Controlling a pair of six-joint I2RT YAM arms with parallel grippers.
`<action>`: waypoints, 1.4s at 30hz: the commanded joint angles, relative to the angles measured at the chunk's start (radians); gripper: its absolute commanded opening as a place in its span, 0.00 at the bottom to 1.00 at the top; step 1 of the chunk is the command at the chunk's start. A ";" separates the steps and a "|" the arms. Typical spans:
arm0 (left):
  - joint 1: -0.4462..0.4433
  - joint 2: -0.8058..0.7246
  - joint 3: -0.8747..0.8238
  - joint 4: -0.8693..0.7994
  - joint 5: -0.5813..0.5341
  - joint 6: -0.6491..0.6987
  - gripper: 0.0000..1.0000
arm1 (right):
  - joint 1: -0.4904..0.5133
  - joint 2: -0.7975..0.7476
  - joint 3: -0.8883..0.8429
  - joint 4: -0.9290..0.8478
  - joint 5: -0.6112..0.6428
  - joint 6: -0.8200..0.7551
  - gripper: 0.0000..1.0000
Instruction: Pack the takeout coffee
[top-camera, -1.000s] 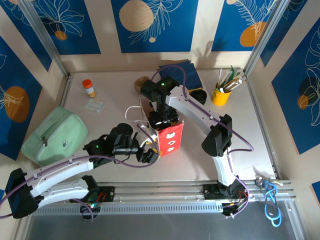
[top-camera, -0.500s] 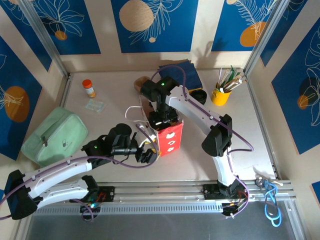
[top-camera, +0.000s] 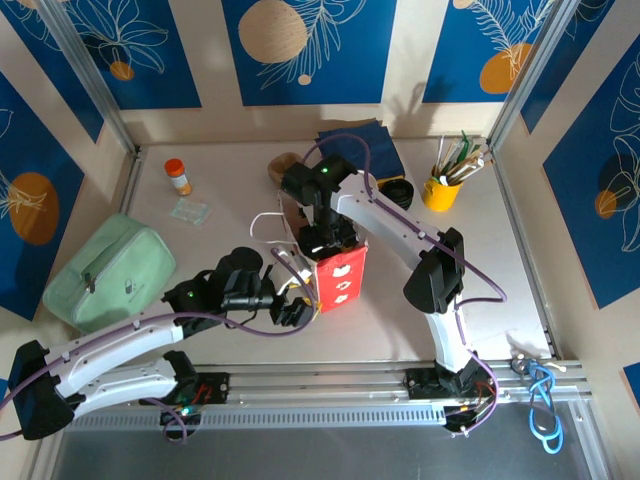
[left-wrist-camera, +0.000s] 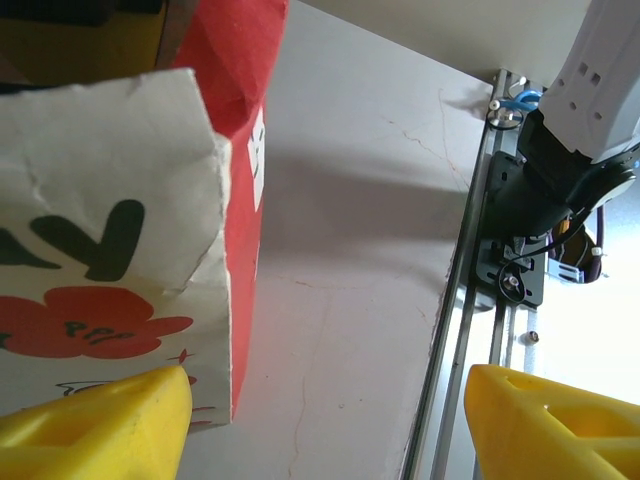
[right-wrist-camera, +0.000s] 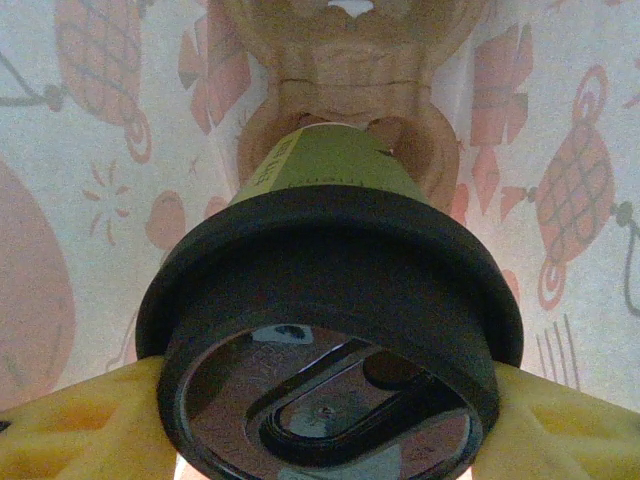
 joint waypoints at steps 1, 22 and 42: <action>-0.011 -0.030 -0.001 -0.002 -0.014 0.001 0.72 | -0.003 -0.043 -0.009 -0.150 -0.034 -0.010 0.63; -0.011 -0.032 -0.006 0.000 -0.013 -0.005 0.72 | -0.007 -0.046 -0.046 -0.143 -0.032 -0.001 0.63; -0.011 -0.021 0.002 0.007 -0.019 -0.002 0.72 | -0.001 -0.048 -0.061 -0.122 -0.043 -0.001 0.63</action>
